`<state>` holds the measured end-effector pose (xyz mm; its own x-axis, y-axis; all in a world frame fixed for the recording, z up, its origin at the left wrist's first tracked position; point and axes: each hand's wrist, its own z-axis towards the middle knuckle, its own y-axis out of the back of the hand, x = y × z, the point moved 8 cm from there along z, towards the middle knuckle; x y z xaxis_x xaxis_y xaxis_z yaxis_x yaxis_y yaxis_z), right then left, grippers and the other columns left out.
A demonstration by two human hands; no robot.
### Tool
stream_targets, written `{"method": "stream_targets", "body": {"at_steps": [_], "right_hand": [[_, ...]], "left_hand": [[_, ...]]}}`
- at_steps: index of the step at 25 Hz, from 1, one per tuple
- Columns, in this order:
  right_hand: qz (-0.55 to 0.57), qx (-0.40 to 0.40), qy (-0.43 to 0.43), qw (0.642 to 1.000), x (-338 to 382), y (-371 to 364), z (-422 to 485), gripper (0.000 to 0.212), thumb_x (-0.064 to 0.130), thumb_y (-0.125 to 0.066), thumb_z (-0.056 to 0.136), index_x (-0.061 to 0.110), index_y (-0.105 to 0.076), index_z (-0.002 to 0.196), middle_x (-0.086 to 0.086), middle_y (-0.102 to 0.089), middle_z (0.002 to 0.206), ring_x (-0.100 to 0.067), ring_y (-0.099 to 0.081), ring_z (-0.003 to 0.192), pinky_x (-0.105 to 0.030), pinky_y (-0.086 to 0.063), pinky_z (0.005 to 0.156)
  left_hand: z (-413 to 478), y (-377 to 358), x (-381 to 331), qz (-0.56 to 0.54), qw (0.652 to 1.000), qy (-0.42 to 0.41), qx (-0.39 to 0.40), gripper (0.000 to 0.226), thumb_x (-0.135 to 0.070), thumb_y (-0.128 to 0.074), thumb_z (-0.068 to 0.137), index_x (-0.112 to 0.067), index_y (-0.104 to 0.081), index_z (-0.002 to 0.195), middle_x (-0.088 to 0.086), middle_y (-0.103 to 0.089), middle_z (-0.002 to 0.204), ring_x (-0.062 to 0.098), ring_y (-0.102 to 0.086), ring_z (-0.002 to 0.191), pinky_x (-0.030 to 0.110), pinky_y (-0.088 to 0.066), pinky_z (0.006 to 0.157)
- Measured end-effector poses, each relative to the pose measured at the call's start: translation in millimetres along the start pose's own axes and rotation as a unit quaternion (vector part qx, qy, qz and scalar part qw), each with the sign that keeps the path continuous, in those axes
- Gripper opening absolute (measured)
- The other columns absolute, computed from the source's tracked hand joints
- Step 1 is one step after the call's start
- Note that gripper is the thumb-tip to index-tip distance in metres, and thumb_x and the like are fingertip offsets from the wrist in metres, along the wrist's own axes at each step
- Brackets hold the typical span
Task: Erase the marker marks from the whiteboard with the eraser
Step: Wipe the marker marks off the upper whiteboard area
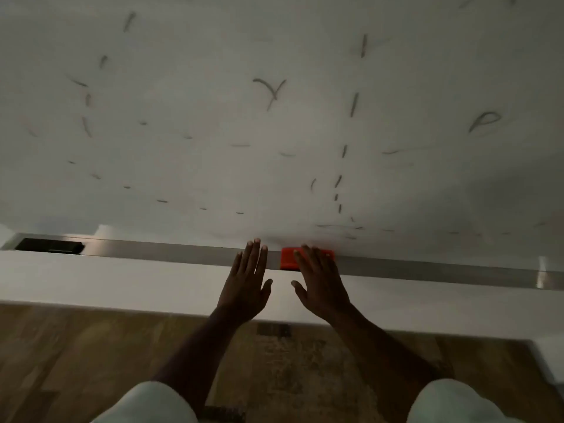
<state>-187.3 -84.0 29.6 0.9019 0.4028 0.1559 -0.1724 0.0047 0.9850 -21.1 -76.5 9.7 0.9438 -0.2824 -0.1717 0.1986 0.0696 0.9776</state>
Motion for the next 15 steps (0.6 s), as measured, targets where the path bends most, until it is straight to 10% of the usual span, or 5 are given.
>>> {"method": "stream_targets", "body": {"at_steps": [15], "right_hand": [[-0.050, -0.008, -0.041, 0.998, -2.7, -30.8, 40.5, 0.026, 0.011, -0.056, 0.097, 0.011, -0.057, 0.123, -0.015, -0.046, 0.142, -0.037, -0.046, 0.130, -0.046, -0.044, 0.104]], "left_hand": [[-9.0, -55.0, 22.1, 0.000, 0.997, 0.043, 0.071, 0.085, -0.051, -0.033, 0.102, -0.016, 0.021, 0.157, 0.010, 0.024, 0.165, 0.028, 0.022, 0.154, 0.036, 0.010, 0.126]]}}
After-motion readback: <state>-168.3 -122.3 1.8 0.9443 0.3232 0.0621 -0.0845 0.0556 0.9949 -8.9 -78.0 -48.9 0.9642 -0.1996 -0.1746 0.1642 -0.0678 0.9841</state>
